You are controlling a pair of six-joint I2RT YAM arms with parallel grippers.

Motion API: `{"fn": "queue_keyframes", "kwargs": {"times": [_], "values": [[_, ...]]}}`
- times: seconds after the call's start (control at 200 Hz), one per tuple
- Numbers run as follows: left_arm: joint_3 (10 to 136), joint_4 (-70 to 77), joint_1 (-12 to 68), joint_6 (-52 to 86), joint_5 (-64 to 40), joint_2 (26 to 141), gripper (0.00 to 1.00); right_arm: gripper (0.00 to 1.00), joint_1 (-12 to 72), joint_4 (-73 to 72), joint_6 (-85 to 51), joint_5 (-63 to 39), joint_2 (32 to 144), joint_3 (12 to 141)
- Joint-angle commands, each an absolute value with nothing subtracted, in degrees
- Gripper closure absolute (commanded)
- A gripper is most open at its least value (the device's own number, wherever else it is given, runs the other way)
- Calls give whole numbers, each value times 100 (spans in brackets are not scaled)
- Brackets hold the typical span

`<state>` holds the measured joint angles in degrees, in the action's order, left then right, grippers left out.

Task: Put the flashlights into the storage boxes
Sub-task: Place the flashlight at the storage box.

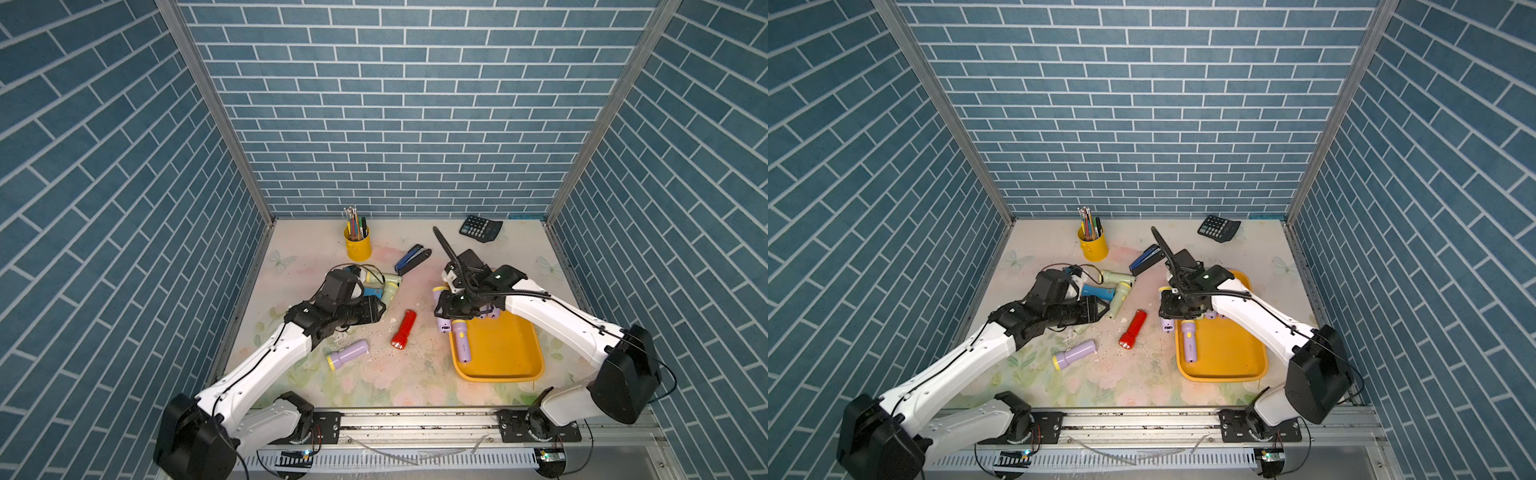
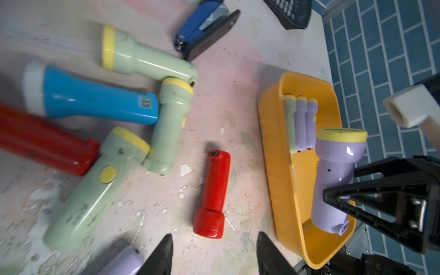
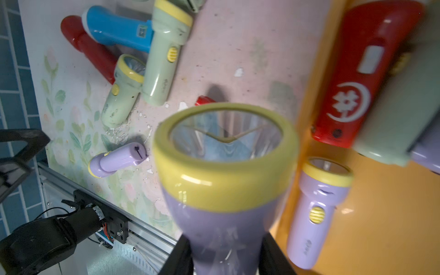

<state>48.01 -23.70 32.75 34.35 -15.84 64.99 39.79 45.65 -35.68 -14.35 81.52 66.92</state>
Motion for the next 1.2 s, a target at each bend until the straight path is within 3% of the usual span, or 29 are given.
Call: {"fn": "queue_keyframes", "kwargs": {"times": [0.0, 0.2, 0.425, 1.195], "values": [[5216, -2141, 3753, 3076, -1306, 6982, 43, 65, 3573, 4920, -3419, -1712, 7607, 6170], [5866, -2061, 4384, 2899, -1273, 7927, 43, 65, 2710, 5252, -3181, -1818, 7133, 5474], [6125, -1978, 4513, 2908, -1316, 8345, 43, 65, 2170, 5409, -2753, -1846, 7524, 5150], [6108, -2039, 4512, 2944, -1213, 8422, 42, 63, 2136, 4930, -2180, -2529, 8798, 5092]]}}
